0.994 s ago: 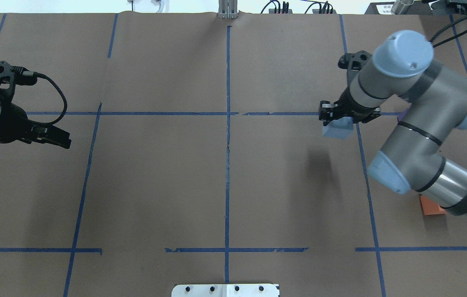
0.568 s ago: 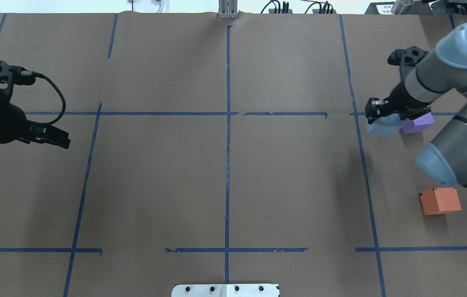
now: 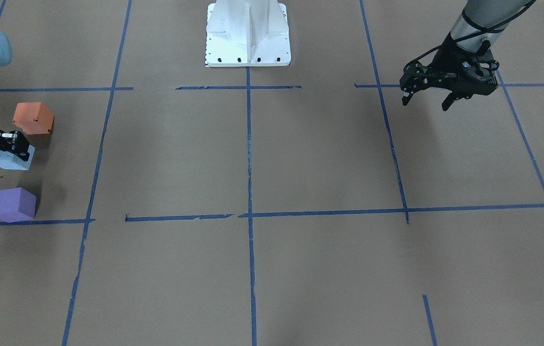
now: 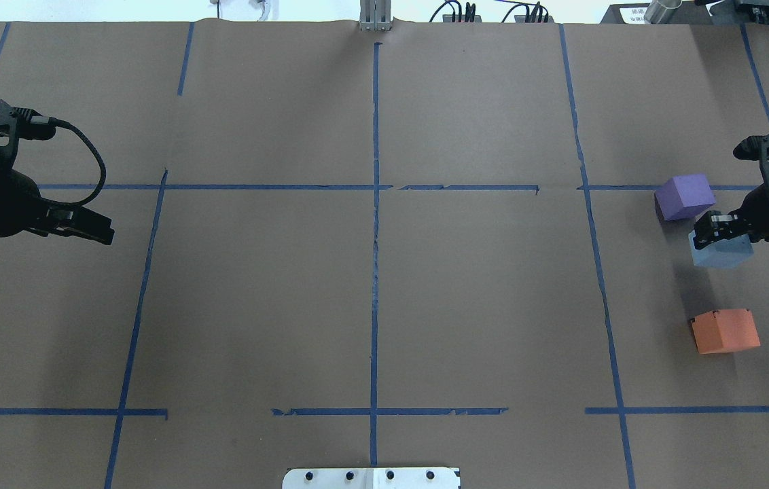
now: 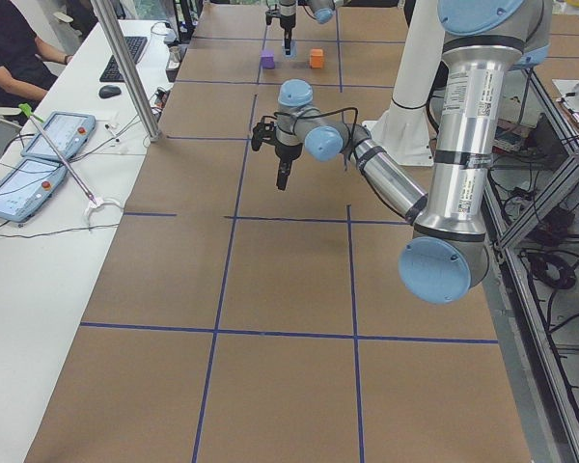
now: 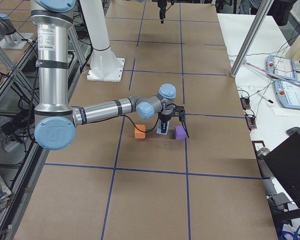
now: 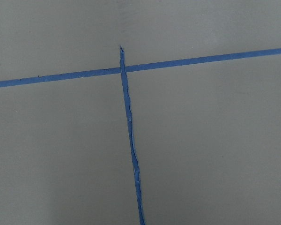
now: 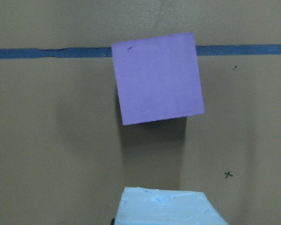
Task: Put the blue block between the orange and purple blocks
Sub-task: 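Carry the cube with the right gripper into the purple-orange gap, then lower the light blue cube onto the table and open the right gripper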
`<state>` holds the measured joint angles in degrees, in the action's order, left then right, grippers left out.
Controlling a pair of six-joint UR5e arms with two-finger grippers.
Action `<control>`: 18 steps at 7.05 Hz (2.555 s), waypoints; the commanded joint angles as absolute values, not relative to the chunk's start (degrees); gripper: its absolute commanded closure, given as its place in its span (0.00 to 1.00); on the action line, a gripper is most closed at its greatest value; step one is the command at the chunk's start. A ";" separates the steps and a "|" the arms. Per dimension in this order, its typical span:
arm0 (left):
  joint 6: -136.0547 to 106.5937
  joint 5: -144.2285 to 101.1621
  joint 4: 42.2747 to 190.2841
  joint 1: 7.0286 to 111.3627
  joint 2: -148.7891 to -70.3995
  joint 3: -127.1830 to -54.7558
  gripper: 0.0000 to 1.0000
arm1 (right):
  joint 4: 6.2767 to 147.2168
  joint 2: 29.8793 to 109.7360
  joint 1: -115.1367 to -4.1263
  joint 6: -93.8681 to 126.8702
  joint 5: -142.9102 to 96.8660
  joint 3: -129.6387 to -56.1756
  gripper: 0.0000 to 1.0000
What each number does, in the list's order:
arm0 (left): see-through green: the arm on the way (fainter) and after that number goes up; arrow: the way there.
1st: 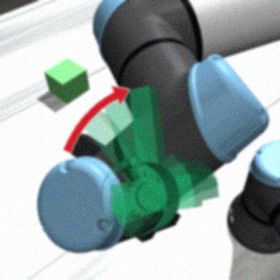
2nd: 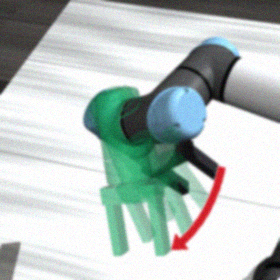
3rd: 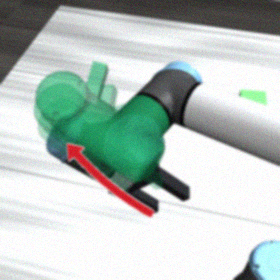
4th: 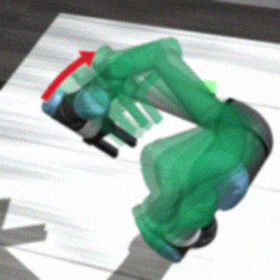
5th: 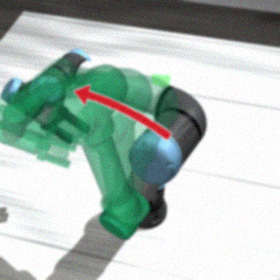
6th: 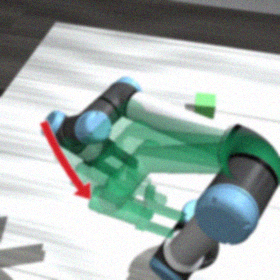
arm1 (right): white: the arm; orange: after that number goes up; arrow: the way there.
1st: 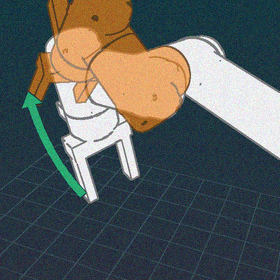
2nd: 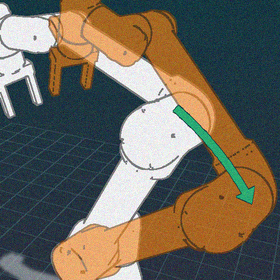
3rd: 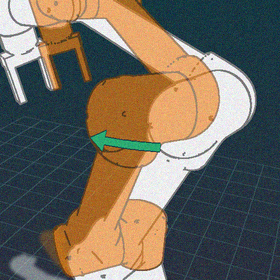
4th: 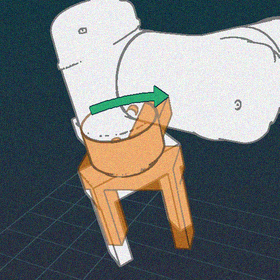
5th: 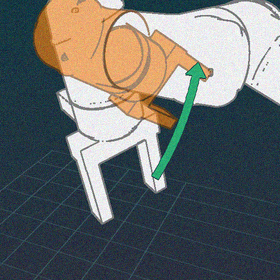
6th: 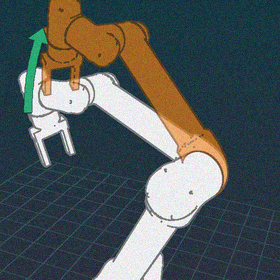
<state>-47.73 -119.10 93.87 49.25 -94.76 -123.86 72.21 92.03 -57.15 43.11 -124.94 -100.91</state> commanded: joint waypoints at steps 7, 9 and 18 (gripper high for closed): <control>-47.55 -119.18 93.78 49.22 -94.75 -123.92 0.00 | 71.37 91.67 -52.47 41.58 -121.99 -98.26 0.75; -47.55 -119.18 93.78 49.22 -94.66 -123.84 0.00 | 71.37 91.15 -52.38 41.57 -121.91 -98.17 0.74; -47.72 -119.09 93.69 49.22 -95.10 -124.01 0.00 | 71.10 90.70 -52.21 41.31 -119.62 -98.17 0.00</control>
